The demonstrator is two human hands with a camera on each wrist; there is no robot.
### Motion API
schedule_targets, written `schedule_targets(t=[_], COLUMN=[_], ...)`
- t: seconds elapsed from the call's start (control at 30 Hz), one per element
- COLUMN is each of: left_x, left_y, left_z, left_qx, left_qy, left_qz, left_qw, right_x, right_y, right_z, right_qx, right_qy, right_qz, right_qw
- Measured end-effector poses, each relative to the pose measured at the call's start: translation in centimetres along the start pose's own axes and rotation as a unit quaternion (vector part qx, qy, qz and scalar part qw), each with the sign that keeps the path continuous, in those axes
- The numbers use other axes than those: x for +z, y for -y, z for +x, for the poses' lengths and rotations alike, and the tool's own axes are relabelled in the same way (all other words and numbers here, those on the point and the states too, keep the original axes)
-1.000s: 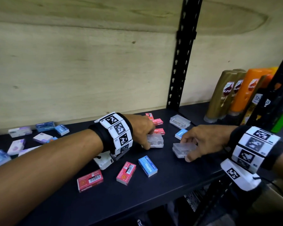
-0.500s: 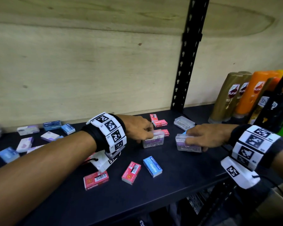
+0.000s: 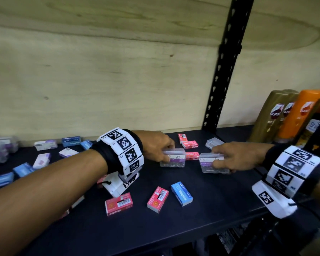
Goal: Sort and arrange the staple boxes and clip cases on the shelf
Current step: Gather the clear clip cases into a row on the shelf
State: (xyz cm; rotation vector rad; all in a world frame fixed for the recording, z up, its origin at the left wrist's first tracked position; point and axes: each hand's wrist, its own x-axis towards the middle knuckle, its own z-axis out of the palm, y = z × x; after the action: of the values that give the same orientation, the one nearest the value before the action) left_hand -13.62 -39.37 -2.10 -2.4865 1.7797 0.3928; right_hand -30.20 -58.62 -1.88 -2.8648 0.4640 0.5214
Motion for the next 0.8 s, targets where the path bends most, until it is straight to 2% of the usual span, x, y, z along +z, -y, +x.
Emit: schedule_targets(t=[0.17,0.37,0.6,0.8], left_x=[-1.3,-2.1,-1.1,0.5], left_y=[3.5,9.6,16.1,19.6], left_z=[-4.7,-15.0,-29.0,-37.9], left_qx=[-0.049,-0.158,-0.315,-0.425], left_qy=[-0.022,-0.046,-0.074,-0.053], left_qz=[-0.029,-0.039,-0.017,-0.003], left_qw=[0.998,0.986,0.946,0.904], right_x=[-1.6,-3.0,-3.1,-0.9], right_y=[4.4,14.7,29.8,40.3], right_z=[1.8,5.7,8.9,11.0], right_qx=[-0.081,-0.201,-0.335,-0.405], right_qy=[-0.047,-0.062,-0.044,-0.054], right_qz=[-0.035,-0.061,-0.093,-0.104], right_qw=[0.995,0.976,0.937,0.907])
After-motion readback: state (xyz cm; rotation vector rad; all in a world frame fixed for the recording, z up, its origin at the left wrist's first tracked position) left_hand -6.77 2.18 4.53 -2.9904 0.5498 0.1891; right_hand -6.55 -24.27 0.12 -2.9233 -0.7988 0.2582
